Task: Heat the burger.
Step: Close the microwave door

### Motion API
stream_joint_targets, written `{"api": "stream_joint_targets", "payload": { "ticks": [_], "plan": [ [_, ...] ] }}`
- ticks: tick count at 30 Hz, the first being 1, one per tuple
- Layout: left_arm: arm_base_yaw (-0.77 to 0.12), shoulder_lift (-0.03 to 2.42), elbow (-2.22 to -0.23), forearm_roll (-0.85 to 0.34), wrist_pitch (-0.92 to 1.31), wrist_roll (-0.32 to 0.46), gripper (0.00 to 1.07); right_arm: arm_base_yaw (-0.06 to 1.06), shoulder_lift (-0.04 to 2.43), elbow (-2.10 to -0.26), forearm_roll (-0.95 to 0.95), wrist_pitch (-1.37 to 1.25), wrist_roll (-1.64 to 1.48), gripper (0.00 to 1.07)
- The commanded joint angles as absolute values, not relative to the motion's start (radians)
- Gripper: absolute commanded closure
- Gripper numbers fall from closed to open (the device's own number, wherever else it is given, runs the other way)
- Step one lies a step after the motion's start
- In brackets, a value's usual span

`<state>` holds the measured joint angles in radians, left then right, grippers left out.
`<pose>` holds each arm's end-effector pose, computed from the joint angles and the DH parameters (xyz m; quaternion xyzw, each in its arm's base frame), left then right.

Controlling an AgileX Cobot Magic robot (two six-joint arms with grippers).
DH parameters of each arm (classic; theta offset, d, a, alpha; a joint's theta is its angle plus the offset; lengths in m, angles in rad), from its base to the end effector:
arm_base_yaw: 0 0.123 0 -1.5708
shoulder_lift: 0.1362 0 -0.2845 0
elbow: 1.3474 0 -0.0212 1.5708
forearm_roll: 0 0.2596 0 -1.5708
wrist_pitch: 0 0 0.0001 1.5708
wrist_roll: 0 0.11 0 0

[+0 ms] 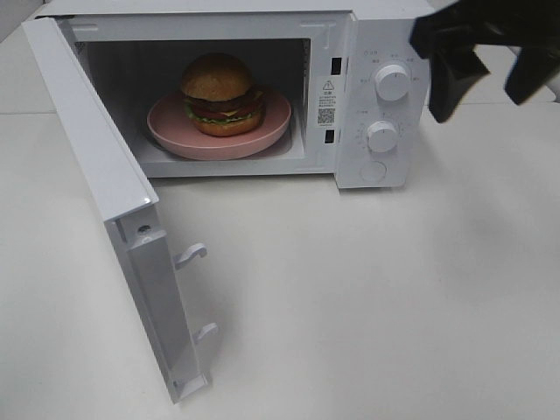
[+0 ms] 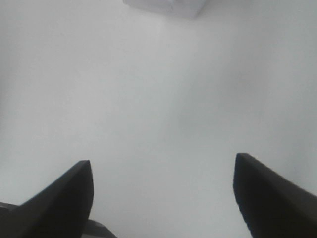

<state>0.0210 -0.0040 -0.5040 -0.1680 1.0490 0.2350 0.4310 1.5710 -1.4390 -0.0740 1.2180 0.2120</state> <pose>0.0195 -0.0155 0.2764 0.0933 0.8399 -0.0158 0.5344 0.3050 0.1319 0.3098 -0.1152 0.9808 0.0140 0.1569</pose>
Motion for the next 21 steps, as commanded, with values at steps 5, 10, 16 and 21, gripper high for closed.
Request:
{"api": "stream_joint_targets", "payload": {
  "ticks": [5,10,16,21],
  "plan": [
    [0.023,-0.022,-0.504,-0.168,1.042,0.238,1.06,0.333,1.384,-1.182,-0.081,1.233,0.231,0.37],
    [0.023,-0.022,-0.504,-0.168,1.042,0.238,1.06,0.333,1.225,-1.006,-0.042,1.233,0.233,0.37],
    [0.023,-0.022,-0.504,-0.168,1.042,0.238,1.06,0.333,1.011,-0.816,-0.01,1.233,0.231,0.37],
    [0.023,-0.022,-0.504,-0.168,1.042,0.238,1.06,0.333,0.815,-0.684,-0.009,1.23,0.23,0.37]
  ]
}}
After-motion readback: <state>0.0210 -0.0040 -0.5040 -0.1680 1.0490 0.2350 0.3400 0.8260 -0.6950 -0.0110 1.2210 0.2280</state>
